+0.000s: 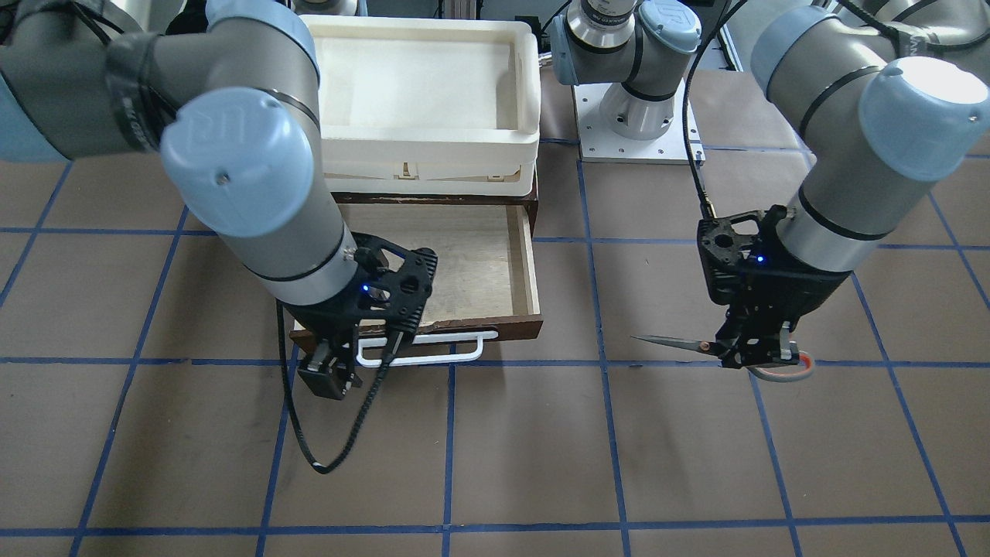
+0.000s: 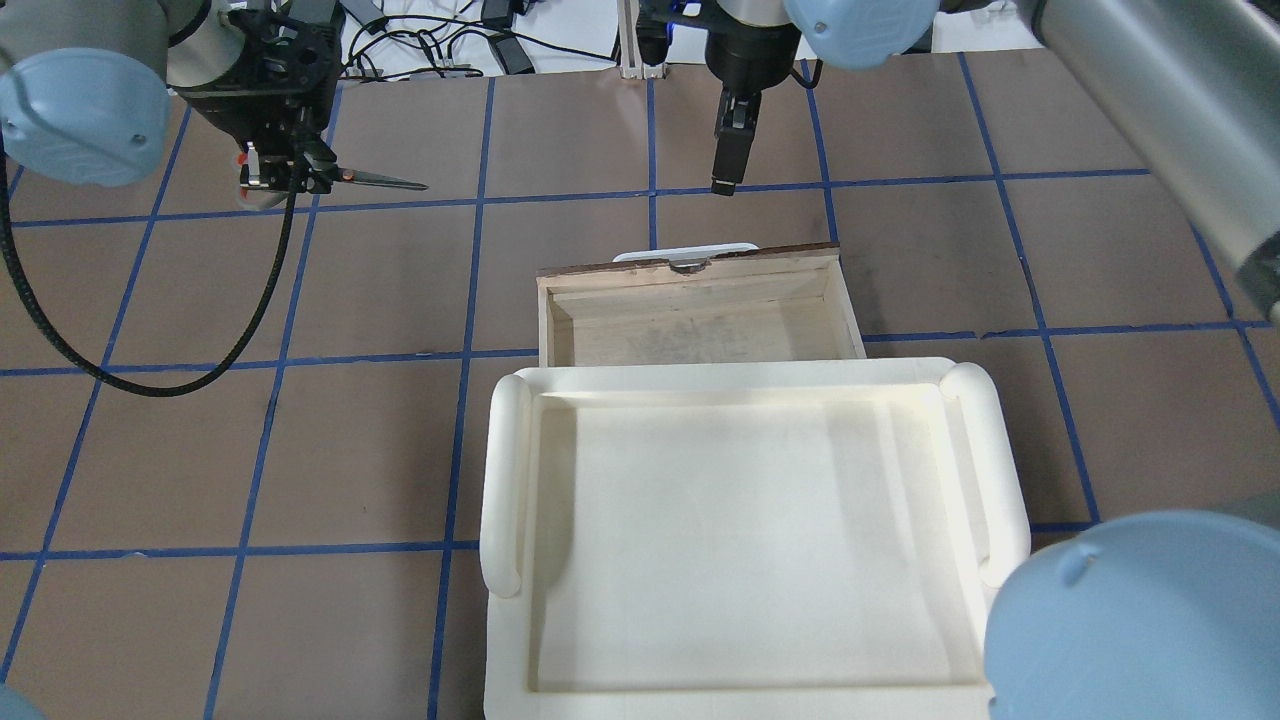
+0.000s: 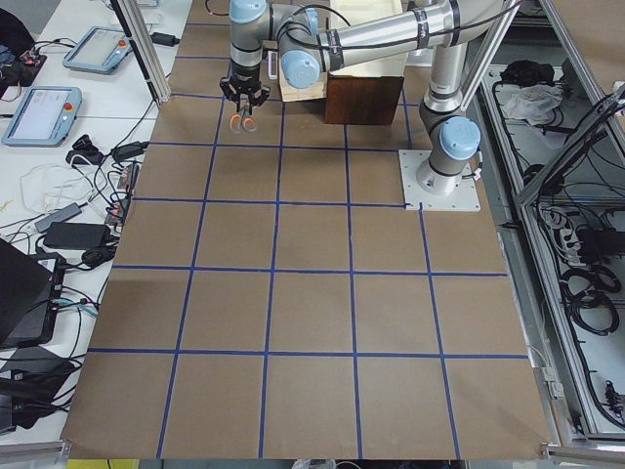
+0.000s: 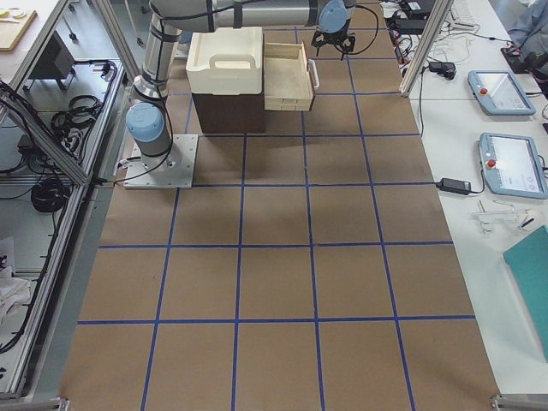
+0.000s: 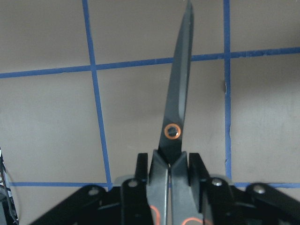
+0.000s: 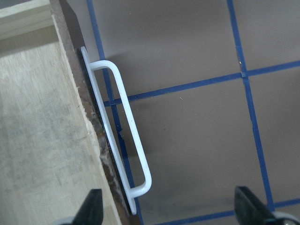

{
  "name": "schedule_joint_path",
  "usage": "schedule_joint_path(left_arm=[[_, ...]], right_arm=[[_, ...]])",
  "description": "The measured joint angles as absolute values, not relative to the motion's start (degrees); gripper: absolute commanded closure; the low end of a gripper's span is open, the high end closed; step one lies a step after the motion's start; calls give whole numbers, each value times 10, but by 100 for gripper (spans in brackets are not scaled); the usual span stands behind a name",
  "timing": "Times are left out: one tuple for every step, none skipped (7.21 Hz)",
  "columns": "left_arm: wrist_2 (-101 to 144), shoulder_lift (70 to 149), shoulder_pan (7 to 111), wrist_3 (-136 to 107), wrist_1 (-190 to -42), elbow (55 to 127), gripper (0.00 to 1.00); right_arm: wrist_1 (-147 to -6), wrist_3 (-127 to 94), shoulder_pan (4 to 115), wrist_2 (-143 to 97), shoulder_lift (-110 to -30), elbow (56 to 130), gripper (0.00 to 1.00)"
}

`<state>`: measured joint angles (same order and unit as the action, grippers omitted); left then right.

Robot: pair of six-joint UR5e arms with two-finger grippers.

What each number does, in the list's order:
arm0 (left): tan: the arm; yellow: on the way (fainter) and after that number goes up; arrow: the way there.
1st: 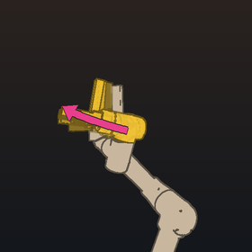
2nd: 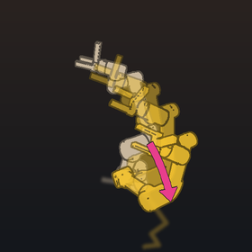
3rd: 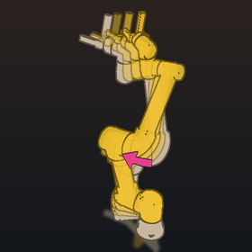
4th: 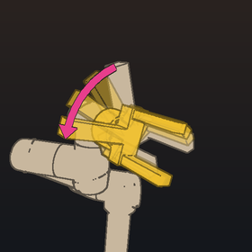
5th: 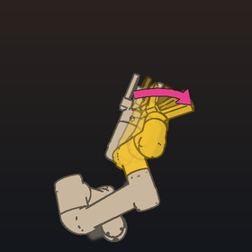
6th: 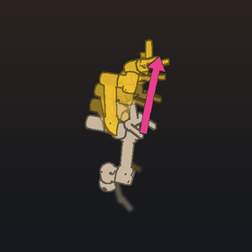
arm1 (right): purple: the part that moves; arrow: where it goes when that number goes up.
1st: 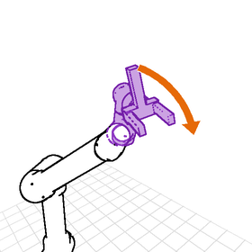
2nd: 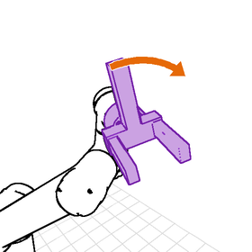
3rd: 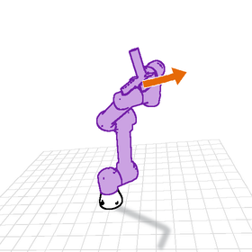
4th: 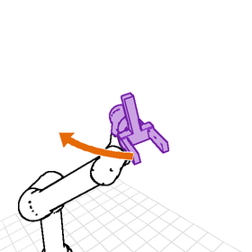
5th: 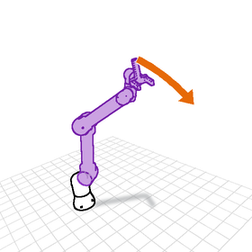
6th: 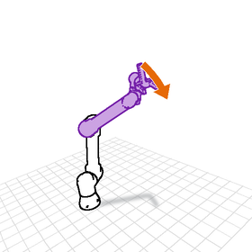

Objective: Place scissors in drawer with both arms

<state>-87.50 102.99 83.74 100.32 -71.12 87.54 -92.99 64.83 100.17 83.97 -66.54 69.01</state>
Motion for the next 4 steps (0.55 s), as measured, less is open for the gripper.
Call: schedule_joint_path(left_arm=[[-875, 1029, 867, 974, -714, 875, 100], [-874, 1031, 902, 936, -716, 875, 100], [-873, 1034, 938, 892, -716, 875, 100], [-873, 1039, 973, 850, -716, 875, 100]], right_arm=[[-928, 622, 986, 842, -706, 719, 0], [-927, 601, 969, 846, -745, 749, 0], [-922, 580, 950, 849, -783, 776, 0], [-910, 551, 935, 851, -818, 797, 0]])
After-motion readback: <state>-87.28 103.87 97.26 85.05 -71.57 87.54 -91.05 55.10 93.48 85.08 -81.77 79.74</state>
